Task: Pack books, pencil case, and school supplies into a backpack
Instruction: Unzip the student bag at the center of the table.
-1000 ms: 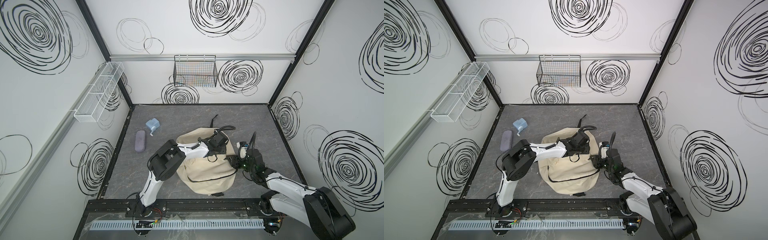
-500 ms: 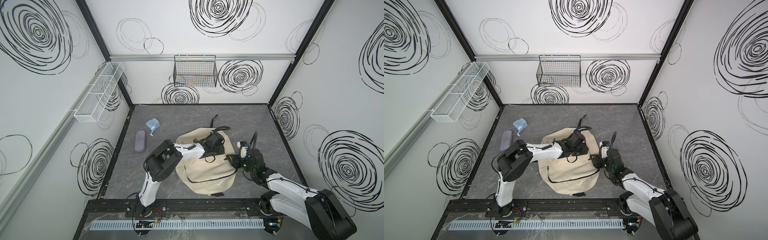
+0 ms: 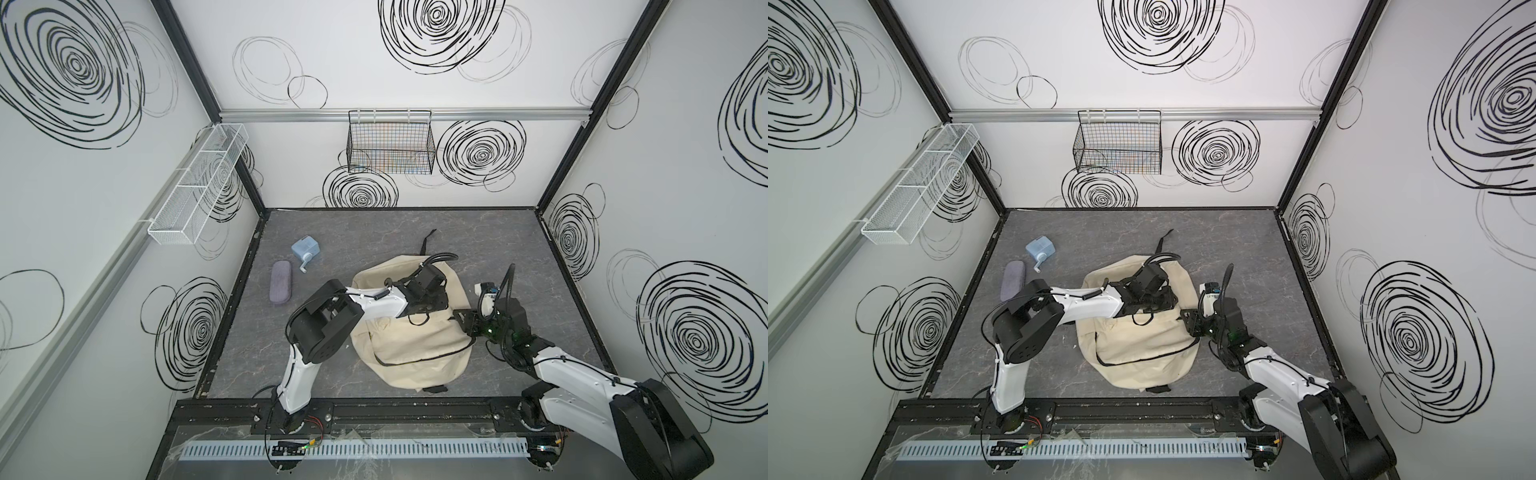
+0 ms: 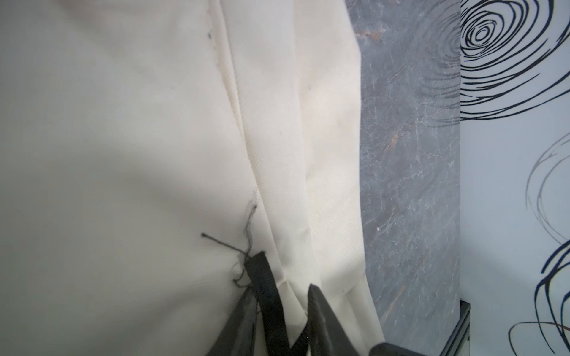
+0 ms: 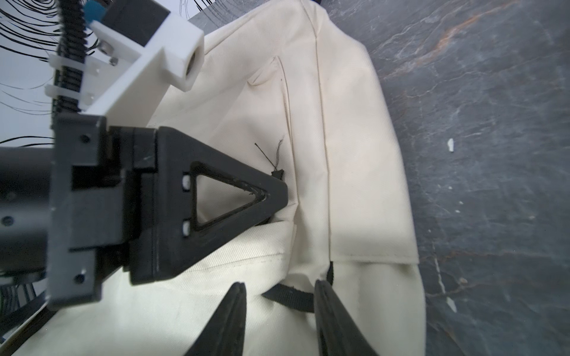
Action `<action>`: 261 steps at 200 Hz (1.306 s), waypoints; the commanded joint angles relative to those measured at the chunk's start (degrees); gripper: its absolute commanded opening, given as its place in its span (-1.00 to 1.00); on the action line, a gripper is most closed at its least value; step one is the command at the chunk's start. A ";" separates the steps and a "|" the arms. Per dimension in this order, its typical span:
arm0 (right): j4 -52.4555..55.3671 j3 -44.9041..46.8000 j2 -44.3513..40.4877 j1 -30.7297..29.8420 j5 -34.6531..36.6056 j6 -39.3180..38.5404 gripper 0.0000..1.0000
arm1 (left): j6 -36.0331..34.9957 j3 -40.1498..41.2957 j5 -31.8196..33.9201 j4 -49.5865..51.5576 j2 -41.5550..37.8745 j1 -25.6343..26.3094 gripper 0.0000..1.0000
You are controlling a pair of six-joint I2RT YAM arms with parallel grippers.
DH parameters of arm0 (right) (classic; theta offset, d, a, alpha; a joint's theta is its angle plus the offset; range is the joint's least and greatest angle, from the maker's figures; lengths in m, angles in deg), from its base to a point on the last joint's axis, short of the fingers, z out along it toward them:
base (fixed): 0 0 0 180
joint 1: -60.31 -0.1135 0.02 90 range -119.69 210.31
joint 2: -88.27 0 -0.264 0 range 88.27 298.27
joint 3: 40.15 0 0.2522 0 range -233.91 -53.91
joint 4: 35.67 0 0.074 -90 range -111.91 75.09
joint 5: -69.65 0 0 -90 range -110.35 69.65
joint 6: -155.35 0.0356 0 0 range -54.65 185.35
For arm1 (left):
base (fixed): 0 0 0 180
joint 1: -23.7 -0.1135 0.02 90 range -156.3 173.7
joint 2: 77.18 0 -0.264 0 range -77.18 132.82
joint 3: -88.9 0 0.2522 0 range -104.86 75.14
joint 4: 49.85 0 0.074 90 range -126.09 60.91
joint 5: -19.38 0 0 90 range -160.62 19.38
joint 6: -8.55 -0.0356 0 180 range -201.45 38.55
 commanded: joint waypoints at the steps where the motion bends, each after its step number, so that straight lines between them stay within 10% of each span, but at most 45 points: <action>1: -0.32 0.43 -0.81 0.15 0.90 -0.32 -0.19 | 0.98 -0.12 -1.00 2.11 3.67 0.48 -0.35; 114: 1.09 0.63 -2.97 0.35 1.44 -0.70 -0.19 | 1.41 -0.42 1.18 1.06 5.05 -0.35 -1.00; 261: -5.06 -2.46 -2.16 0.34 -10.35 -8.45 0.02 | -7.78 14.57 9.88 -16.76 -18.21 2.59 -1.00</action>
